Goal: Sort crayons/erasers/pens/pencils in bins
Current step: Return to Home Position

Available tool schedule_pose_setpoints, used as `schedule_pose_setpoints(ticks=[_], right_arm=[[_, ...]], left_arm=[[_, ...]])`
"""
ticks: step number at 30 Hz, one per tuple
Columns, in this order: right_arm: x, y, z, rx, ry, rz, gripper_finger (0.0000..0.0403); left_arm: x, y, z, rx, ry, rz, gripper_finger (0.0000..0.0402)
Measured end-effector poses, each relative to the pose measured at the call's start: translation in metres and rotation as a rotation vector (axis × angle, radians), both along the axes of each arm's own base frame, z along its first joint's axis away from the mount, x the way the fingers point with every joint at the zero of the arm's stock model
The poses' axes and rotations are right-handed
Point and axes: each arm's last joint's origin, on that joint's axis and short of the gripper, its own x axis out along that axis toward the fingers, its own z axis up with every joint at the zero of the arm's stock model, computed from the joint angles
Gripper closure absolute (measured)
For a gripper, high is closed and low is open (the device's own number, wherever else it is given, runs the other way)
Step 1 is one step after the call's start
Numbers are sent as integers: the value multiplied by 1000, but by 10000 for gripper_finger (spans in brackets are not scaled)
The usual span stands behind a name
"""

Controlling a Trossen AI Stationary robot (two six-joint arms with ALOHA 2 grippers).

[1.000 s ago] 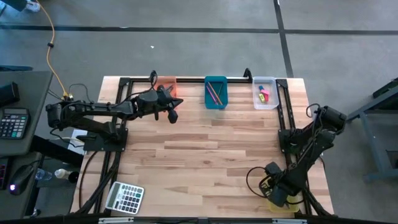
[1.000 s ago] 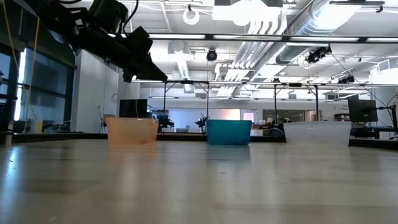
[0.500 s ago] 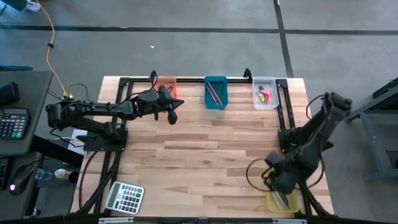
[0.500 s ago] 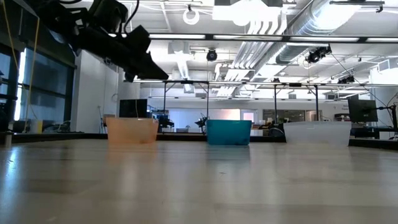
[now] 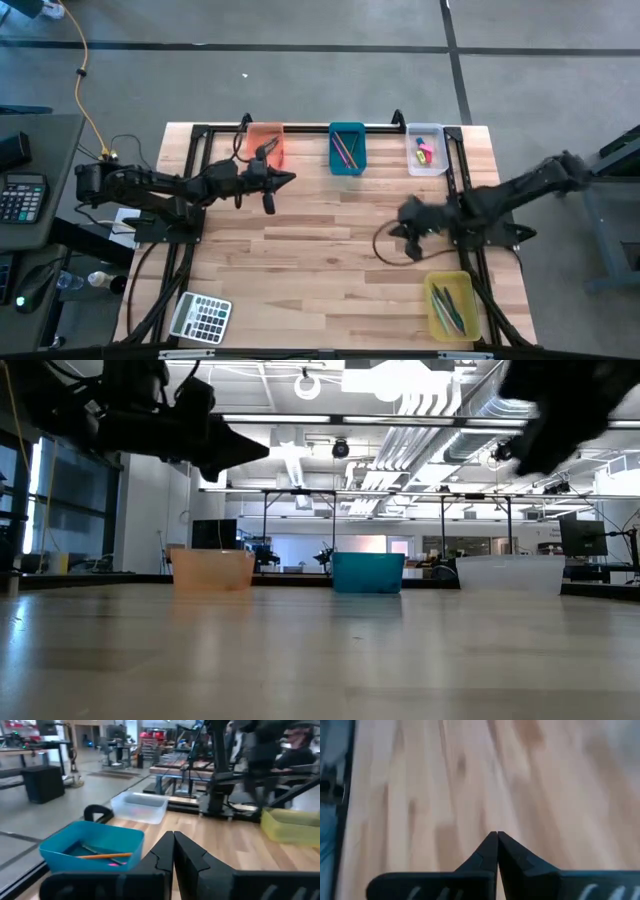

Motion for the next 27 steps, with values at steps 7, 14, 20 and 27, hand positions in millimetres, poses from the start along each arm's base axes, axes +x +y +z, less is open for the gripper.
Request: schedule_pose_setpoints(ticks=[7, 14, 20, 27], right_arm=[[32, -67, -20, -158, -427, 114, 402], [47, -112, -17, -408, -657, 87, 403], [49, -118, -11, -489, -730, 91, 403], [32, -117, -25, -466, -704, 66, 403]], left_arm=[[-4, -8, -10, -9, 16, -115, 402], [-8, -18, -15, -2, -6, -167, 401], [-17, -25, -20, 19, -56, -184, 402], [-37, -30, -25, -7, -92, -141, 401]])
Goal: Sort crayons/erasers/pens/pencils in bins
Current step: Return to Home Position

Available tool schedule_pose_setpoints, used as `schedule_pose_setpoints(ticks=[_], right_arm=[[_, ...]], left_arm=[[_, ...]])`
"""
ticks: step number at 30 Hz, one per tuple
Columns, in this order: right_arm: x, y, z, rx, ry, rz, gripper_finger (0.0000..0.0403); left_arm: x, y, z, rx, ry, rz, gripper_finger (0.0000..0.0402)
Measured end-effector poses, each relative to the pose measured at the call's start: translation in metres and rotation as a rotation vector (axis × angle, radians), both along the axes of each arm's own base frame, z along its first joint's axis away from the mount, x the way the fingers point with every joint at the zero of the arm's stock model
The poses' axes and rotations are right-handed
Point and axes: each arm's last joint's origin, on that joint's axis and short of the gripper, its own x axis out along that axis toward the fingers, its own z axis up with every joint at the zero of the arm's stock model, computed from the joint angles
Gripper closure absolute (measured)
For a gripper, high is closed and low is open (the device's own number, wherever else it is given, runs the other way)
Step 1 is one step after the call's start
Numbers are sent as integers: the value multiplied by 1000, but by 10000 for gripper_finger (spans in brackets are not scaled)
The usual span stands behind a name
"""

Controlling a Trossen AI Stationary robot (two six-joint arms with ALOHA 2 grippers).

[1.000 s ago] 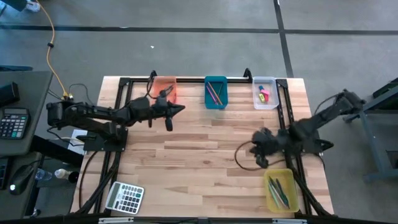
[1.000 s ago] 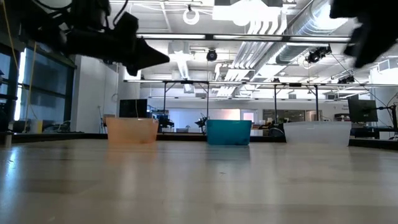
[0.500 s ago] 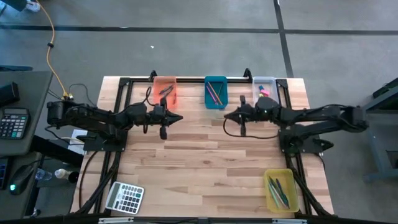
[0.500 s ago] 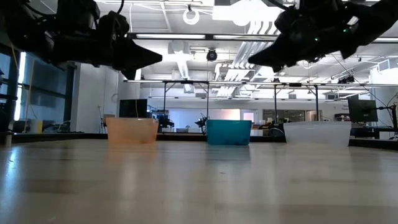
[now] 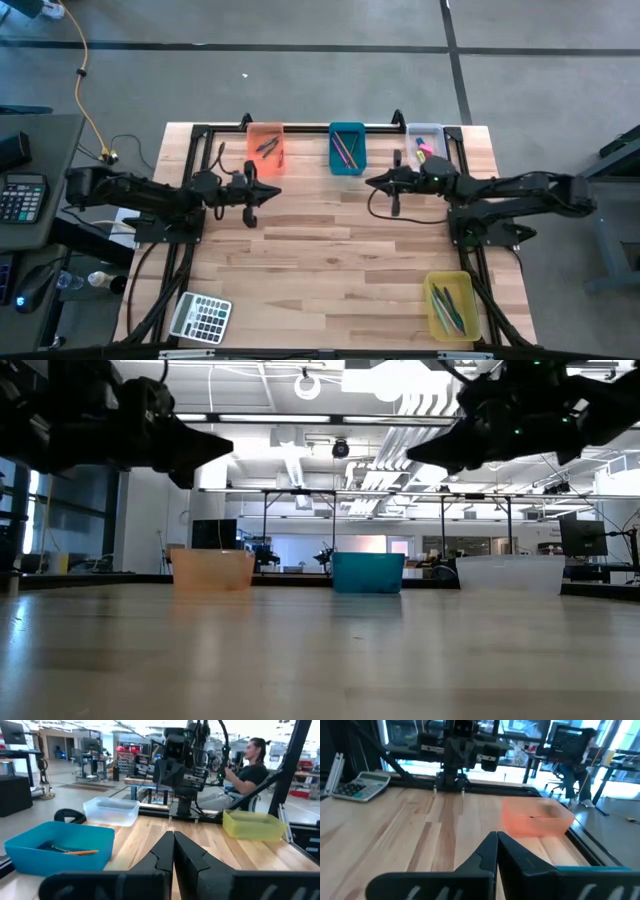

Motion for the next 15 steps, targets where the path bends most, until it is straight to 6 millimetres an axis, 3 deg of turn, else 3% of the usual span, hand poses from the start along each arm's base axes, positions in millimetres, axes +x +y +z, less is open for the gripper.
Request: schedule_pose_setpoints(ticks=[9, 15], right_arm=[[-46, 7, -13, 42, -48, -72, 403], [-68, 13, -24, 9, -111, -134, 403]], left_arm=[[-25, -7, 1, 16, -78, 24, 401], [-29, -8, -1, 0, -29, 62, 401]])
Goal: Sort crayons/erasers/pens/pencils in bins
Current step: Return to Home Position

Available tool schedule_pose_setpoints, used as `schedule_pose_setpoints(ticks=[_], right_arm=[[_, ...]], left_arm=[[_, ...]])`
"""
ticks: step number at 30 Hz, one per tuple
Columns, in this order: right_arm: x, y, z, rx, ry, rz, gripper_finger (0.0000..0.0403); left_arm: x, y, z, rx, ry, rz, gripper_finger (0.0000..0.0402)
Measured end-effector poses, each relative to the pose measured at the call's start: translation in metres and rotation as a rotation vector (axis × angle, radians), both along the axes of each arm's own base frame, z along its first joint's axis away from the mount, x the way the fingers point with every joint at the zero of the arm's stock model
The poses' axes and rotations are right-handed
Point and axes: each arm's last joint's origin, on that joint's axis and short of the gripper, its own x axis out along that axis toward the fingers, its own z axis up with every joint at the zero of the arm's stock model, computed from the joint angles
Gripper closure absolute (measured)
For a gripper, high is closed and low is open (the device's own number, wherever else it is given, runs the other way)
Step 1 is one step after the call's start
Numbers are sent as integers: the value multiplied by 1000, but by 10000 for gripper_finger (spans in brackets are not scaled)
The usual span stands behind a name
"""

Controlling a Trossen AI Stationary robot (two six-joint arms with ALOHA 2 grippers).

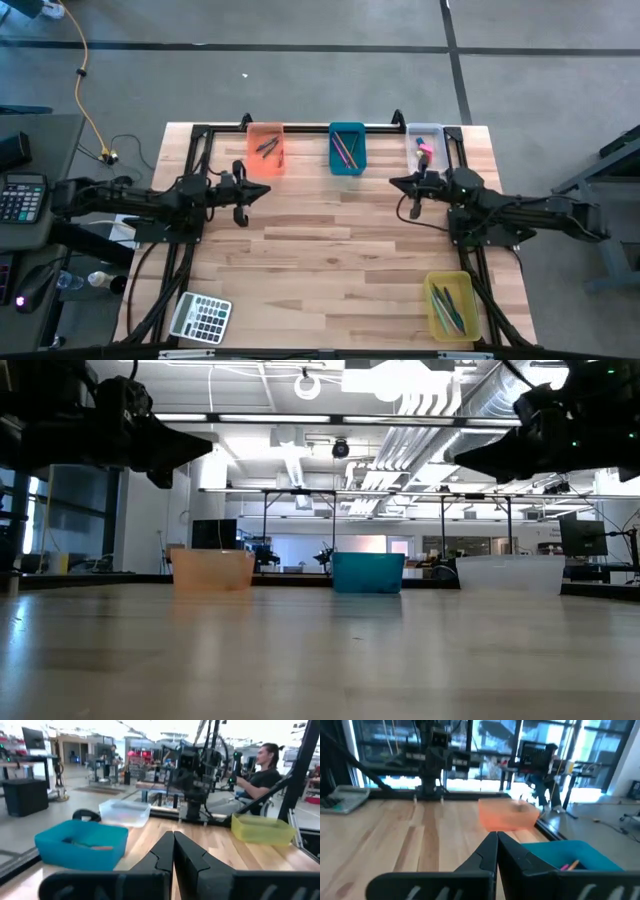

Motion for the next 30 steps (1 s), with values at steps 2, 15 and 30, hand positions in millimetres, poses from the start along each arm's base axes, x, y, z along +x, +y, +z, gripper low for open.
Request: schedule_pose_setpoints(ticks=[2, 15, 30], right_arm=[[-6, 2, -2, 2, -29, 0, 403], [-31, 11, -7, -6, -72, -38, 403], [-43, 15, -6, 4, -106, -45, 403]], left_arm=[[-1, 0, 0, -9, 6, 3, 402], [-11, -11, 0, -33, 50, 83, 402], [-31, -18, -1, -47, 101, 84, 401]])
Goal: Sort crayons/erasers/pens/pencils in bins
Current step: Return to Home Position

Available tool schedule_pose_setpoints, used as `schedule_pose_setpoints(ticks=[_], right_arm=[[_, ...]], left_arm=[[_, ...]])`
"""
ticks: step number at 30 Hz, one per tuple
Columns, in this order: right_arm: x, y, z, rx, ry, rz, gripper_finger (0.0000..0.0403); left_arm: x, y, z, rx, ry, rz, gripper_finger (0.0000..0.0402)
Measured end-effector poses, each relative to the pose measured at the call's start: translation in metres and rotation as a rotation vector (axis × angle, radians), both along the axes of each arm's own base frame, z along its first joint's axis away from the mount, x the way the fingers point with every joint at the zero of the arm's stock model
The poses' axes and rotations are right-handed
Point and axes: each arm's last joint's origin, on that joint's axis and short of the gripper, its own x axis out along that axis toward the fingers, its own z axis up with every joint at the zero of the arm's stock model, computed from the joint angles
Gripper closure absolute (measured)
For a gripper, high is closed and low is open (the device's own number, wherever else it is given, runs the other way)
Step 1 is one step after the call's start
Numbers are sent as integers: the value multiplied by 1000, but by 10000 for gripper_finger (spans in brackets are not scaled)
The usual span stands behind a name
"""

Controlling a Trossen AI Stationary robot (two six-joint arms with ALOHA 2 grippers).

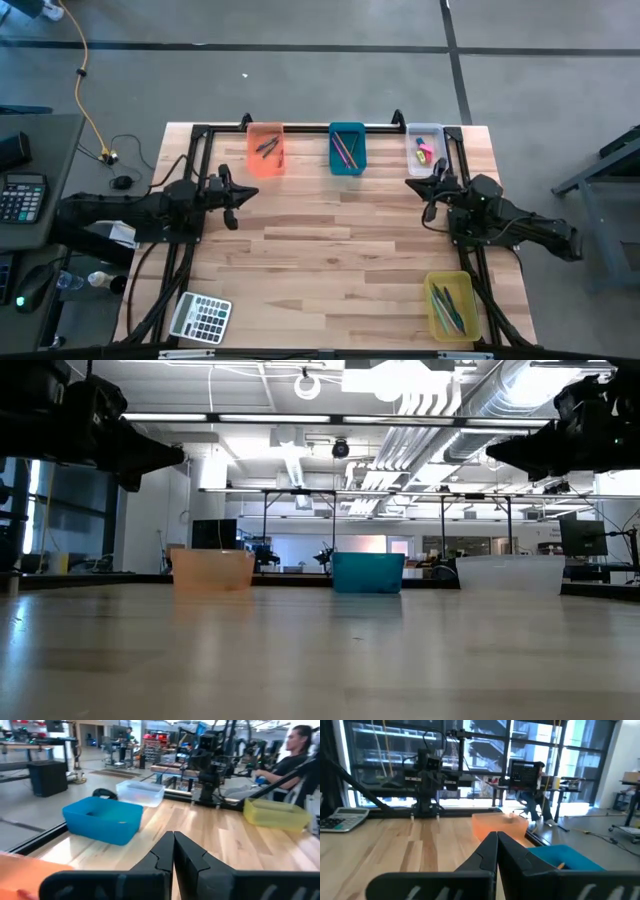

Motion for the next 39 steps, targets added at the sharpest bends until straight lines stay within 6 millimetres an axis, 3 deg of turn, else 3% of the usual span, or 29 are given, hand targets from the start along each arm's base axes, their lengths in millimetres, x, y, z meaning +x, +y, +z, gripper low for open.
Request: schedule_pose_setpoints(ticks=[14, 29, 39], right_arm=[[-1, -4, -4, 79, 12, -149, 403], [0, -3, -8, 110, 67, -102, 403], [0, -3, -8, 94, 77, -103, 403]], left_arm=[[-13, 11, -4, -25, 21, 78, 401], [-20, 5, 3, 71, -35, -13, 401], [-22, 9, 5, 132, -25, 139, 401]])
